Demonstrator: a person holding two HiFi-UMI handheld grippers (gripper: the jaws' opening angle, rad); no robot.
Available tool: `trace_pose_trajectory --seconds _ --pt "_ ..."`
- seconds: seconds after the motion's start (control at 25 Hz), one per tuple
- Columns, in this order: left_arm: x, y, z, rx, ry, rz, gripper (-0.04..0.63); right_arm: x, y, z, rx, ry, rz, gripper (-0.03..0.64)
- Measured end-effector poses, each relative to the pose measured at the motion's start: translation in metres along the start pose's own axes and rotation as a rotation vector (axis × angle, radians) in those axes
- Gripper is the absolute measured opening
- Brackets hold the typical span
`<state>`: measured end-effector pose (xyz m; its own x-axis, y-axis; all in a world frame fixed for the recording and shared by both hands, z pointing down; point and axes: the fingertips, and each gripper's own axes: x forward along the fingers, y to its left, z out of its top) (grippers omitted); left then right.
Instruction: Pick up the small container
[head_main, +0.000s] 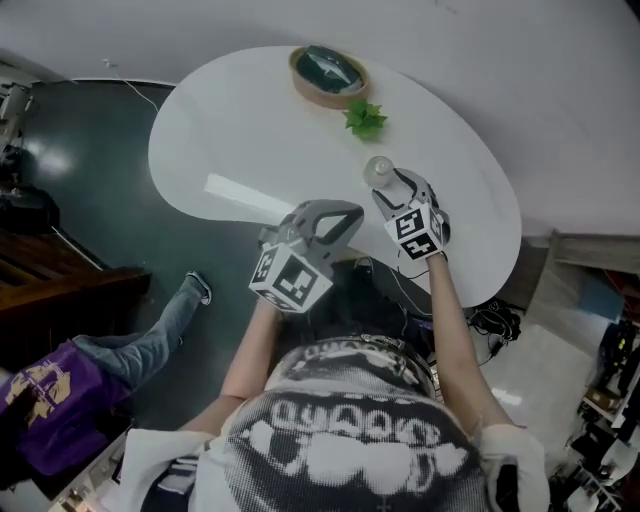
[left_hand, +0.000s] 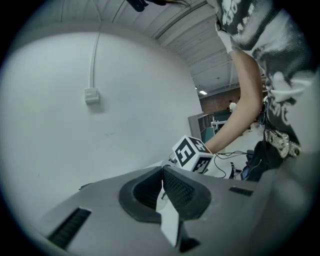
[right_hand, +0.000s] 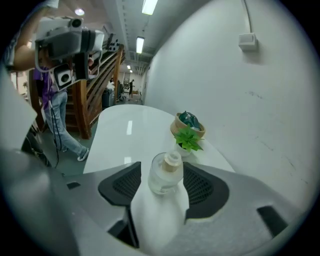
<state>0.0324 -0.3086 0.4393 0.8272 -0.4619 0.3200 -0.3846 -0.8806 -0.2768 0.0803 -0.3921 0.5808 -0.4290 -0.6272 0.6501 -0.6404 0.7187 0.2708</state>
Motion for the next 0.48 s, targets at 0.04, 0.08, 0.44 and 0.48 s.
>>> trace_pose_trajectory --seconds 0.04,0.08,0.44,0.48 --pt "0.001 0.001 -0.001 0.0 0.009 0.007 0.005 0.006 0.0 -0.003 -0.02 0.015 0.011 0.266" --pt "0.003 0.002 -0.002 0.001 0.017 0.013 0.006 0.011 0.0 -0.006 -0.037 0.029 0.022 0.281" --pt "0.01 0.008 -0.006 -0.025 0.052 0.069 0.005 0.044 -0.01 -0.02 0.005 0.071 0.092 0.351" --pt "0.01 0.009 -0.006 -0.027 0.054 0.076 0.005 0.047 -0.011 -0.02 0.007 0.074 0.097 0.351"
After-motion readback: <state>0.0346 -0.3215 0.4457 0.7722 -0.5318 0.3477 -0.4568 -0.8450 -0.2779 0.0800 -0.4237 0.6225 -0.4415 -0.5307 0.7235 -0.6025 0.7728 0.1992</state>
